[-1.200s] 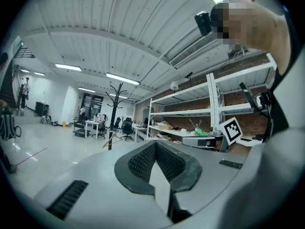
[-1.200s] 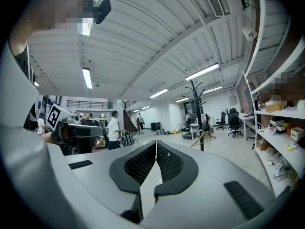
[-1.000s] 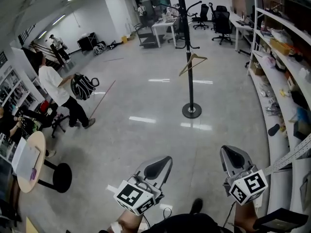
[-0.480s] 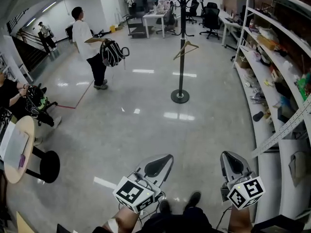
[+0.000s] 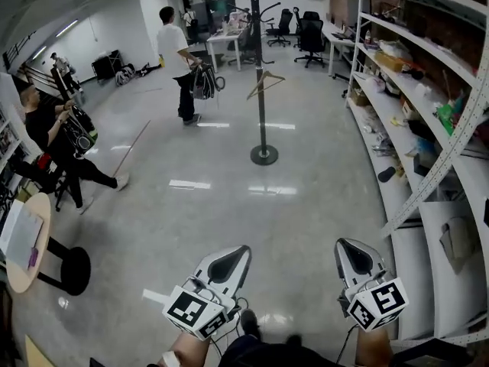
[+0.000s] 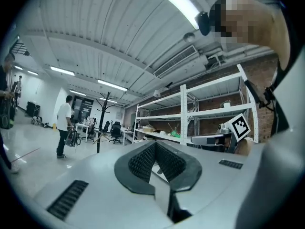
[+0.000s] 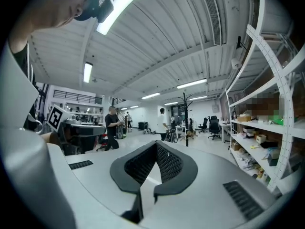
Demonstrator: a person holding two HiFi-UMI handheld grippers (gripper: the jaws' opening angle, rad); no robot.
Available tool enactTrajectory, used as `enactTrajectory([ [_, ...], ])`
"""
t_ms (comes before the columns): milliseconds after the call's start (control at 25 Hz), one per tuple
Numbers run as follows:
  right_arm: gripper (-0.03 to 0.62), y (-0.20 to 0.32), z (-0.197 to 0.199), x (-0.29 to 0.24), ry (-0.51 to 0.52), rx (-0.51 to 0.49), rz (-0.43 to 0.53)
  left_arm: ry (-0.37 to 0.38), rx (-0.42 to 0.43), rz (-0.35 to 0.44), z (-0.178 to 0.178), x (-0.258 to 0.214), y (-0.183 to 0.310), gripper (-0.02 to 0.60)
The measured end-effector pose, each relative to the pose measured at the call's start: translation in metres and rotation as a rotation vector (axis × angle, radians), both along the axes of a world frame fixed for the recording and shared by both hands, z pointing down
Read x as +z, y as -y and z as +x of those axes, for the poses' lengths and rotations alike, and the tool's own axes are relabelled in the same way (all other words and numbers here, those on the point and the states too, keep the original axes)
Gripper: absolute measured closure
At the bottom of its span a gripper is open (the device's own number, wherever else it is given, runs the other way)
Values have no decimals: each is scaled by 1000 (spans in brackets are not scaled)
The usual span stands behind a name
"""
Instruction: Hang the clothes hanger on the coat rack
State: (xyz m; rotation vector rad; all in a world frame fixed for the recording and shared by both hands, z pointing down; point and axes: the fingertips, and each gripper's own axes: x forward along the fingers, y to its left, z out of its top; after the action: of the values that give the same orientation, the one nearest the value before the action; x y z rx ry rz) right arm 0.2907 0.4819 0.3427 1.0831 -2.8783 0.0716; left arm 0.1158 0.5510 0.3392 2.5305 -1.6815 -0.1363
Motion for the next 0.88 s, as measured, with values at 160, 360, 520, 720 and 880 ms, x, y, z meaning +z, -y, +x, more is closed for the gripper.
enactTrajectory([
  [160,586,-12,33,15,-15,-24,-28,12,-1,-35,35,3,-10,580],
  [360,586,-25,49,11,7,-26,-40,22,-40,-42,50,-3,-30,580],
  [520,586,-29,45,0,15,-9,-24,25,-22,-28,48,-10,-39,580],
  [720,586,-36,31,1,7,10,-14,51,7,-8,35,-8,-52,580],
  [880,586,-47,13,4,10,14,-28,37,-12,-25,12,1,-64,580],
])
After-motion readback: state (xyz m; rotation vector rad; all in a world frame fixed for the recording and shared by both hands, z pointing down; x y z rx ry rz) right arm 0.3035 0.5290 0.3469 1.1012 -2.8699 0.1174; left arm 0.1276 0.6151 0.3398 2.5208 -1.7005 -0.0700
